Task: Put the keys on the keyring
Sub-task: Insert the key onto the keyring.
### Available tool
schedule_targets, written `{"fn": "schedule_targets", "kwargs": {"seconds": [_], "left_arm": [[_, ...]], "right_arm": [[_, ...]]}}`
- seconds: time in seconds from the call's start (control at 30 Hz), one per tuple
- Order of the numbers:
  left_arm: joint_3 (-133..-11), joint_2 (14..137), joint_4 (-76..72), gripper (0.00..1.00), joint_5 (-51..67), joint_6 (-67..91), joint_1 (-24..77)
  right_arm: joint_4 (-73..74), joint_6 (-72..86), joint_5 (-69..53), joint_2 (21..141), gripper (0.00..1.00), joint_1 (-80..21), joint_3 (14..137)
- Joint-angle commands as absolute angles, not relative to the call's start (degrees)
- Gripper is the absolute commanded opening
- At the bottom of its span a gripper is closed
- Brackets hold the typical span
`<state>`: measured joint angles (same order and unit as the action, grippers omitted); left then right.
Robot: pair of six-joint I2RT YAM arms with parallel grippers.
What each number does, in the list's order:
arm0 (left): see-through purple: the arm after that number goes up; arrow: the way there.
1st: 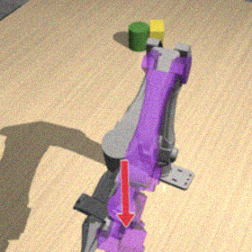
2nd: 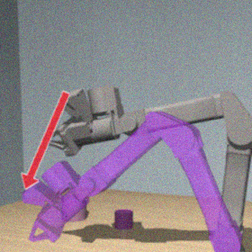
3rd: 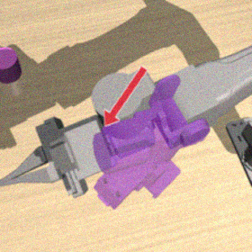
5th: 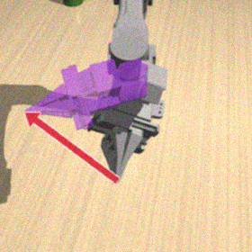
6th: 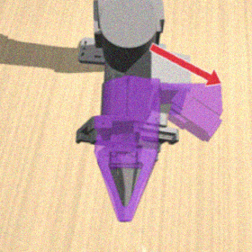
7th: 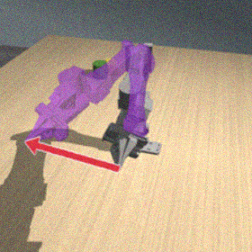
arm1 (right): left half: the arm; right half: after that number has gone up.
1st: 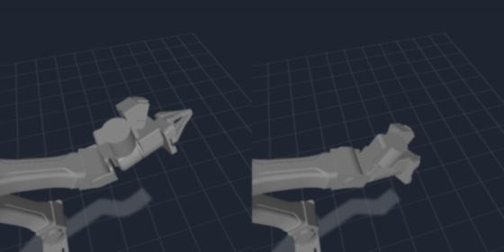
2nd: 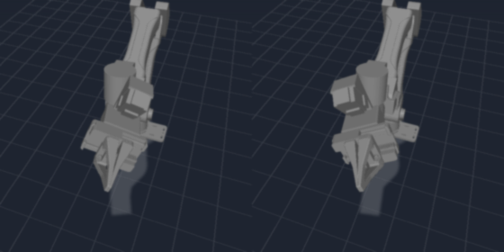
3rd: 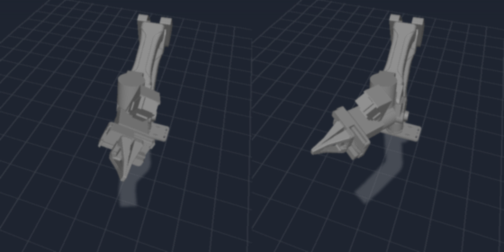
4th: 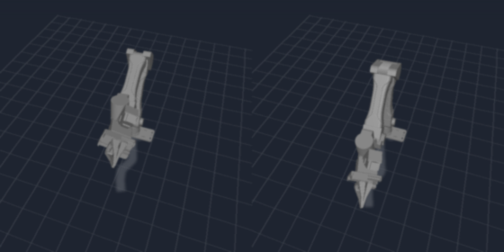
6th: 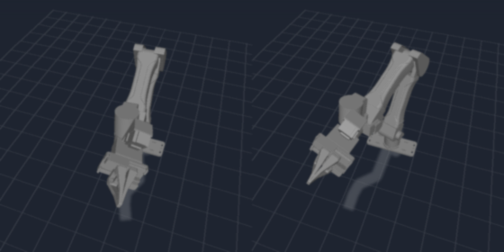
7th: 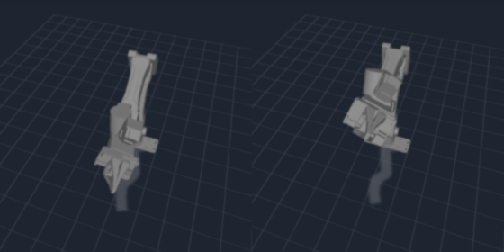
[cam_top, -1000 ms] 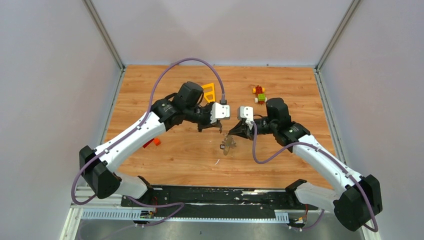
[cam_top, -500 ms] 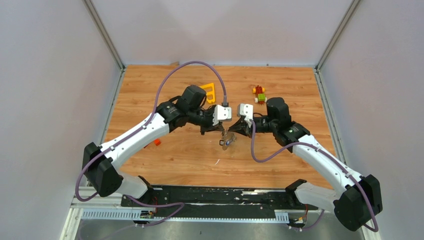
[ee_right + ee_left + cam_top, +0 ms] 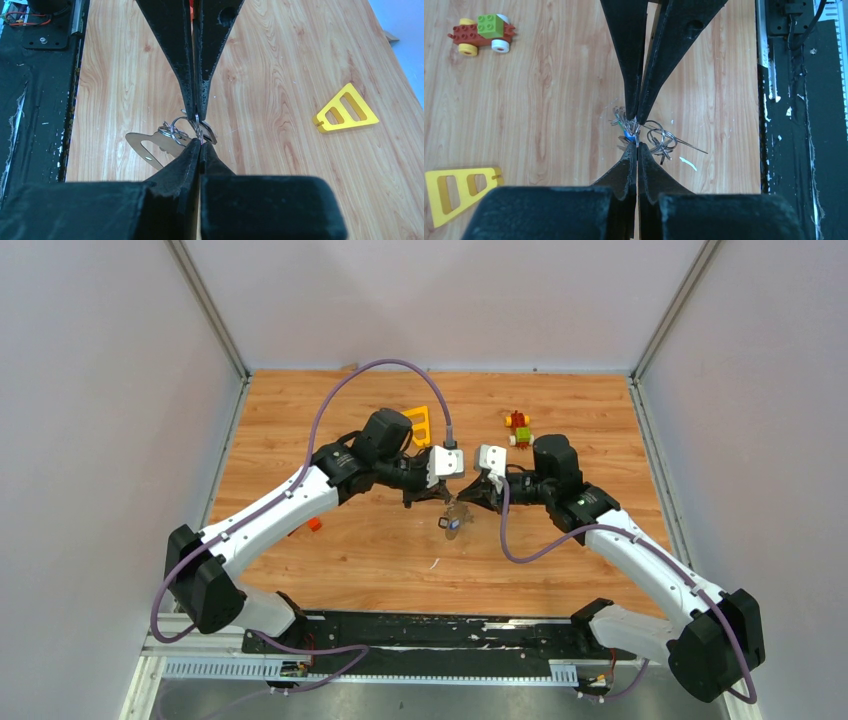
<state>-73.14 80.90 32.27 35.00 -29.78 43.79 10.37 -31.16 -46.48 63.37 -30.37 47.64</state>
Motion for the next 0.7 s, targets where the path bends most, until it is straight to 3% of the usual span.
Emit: {"fn": "schedule_targets", "kwargs": {"seconds": [0.0, 0.67], "left_arm": [[-73.99, 80.44, 30.84, 0.0, 37.23, -28.24, 44.03], [-74.93, 82.68, 29.75, 0.0, 37.42, -25.82, 44.03]], "right_arm": [[6.66, -30.37, -45.67, 63.09, 0.0, -30.92, 47.99], [6.52, -29.61, -45.09, 63.1, 0.0, -31.35, 48.21]]}}
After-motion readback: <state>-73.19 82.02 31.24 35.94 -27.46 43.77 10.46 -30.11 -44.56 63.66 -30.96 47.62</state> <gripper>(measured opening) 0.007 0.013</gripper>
